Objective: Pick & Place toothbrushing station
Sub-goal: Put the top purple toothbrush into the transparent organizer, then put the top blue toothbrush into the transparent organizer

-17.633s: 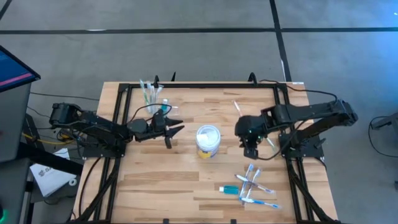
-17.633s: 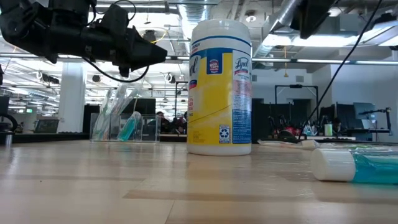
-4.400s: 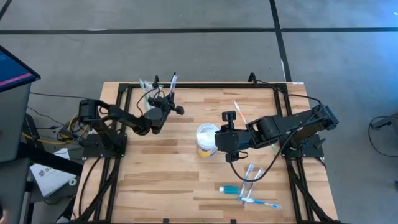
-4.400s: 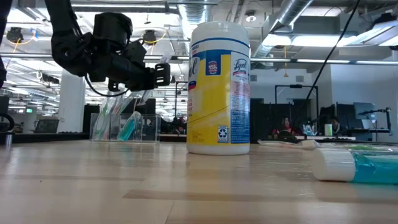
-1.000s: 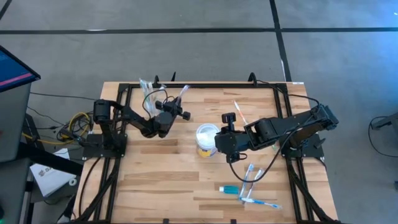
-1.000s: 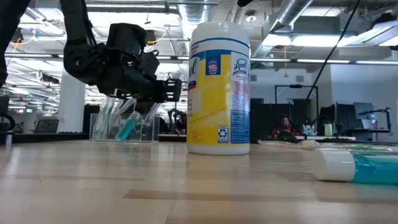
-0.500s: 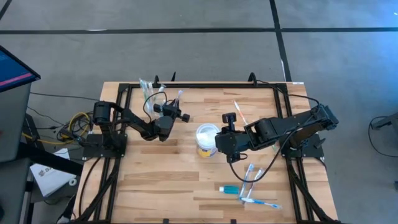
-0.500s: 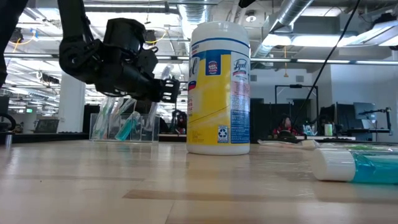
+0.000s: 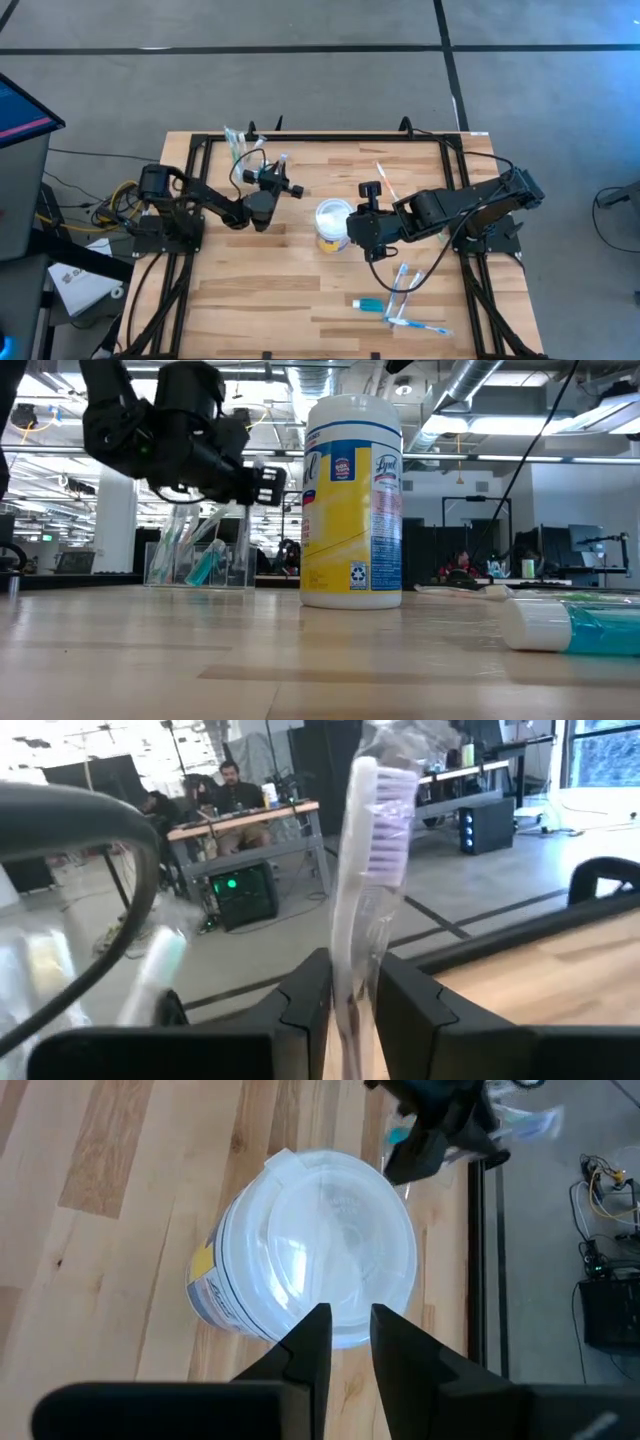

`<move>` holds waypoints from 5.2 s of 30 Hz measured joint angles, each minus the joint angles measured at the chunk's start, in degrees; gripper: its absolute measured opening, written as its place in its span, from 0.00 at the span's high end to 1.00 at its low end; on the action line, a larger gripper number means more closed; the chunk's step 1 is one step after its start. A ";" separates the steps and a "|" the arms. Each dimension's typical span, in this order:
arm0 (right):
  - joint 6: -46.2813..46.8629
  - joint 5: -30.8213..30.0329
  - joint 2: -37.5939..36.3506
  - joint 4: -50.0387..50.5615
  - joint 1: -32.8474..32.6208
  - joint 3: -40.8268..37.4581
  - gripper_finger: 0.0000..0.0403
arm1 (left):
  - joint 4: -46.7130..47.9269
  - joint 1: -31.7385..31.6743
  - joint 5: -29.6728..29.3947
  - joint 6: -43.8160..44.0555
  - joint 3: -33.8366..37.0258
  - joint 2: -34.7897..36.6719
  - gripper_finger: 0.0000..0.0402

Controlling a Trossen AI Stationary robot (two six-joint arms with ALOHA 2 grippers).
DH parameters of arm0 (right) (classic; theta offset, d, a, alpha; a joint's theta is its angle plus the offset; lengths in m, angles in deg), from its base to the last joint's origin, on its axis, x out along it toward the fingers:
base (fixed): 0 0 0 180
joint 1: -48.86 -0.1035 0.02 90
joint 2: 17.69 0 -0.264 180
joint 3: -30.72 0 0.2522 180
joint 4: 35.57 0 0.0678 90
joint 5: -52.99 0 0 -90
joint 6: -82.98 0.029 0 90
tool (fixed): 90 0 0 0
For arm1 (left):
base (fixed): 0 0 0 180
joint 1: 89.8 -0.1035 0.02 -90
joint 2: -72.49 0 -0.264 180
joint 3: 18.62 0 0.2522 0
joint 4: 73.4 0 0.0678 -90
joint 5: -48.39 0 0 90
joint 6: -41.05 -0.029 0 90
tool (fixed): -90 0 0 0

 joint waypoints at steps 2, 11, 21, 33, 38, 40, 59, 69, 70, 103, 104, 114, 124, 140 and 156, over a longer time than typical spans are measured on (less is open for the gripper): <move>0.29 0.00 0.00 -0.01 -0.01 -0.01 0.84 | 0.08 -0.13 0.06 -0.96 0.80 2.12 0.83; 0.36 0.00 0.00 -0.52 -0.74 0.01 0.84 | 0.84 -3.48 10.75 11.01 8.19 6.62 0.83; 0.36 0.00 0.00 -0.71 -0.76 0.01 0.84 | 3.75 -6.24 15.66 11.79 8.22 6.60 0.76; 0.84 0.00 0.00 -0.70 -0.70 0.01 0.84 | 5.15 -4.20 12.66 4.40 8.29 12.48 0.59; 3.48 0.00 0.00 -0.55 -0.69 0.01 0.84 | 9.34 -0.04 12.98 4.62 8.29 17.57 0.60; 5.47 -0.02 0.00 0.51 -0.61 0.01 0.84 | 10.91 2.23 13.74 4.45 8.29 19.17 0.62; 26.00 4.59 0.67 9.26 -8.56 0.06 0.84 | 12.58 15.07 19.98 4.82 8.29 21.85 0.65; 36.88 6.04 5.01 10.98 -18.04 0.05 0.84 | 11.98 16.61 25.82 4.84 8.29 21.85 0.65; 38.53 6.10 5.67 11.72 -18.80 0.01 0.84 | 11.78 16.76 26.26 4.84 8.29 21.86 0.65; 93.26 8.07 13.42 0.50 -30.28 -16.47 0.84 | 6.94 16.95 28.66 6.00 8.27 22.03 0.65; 95.16 7.99 13.42 -0.45 -30.54 -17.56 0.84 | 6.99 16.95 28.66 6.26 8.27 22.03 0.65; 115.25 4.38 13.42 0.34 -35.78 -23.39 0.84 | 6.64 17.15 32.36 9.34 8.27 22.03 0.65; 123.86 1.11 9.21 -3.10 -37.18 -30.75 0.84 | 6.07 16.91 32.56 9.31 8.27 22.03 0.65; 124.22 2.36 -3.00 -22.24 -34.98 -47.96 0.67 | 5.63 16.89 32.36 9.16 8.27 22.03 0.65; 126.61 4.08 0.13 -23.78 -34.03 -48.01 0.51 | 5.02 16.89 32.39 9.16 8.27 22.03 0.65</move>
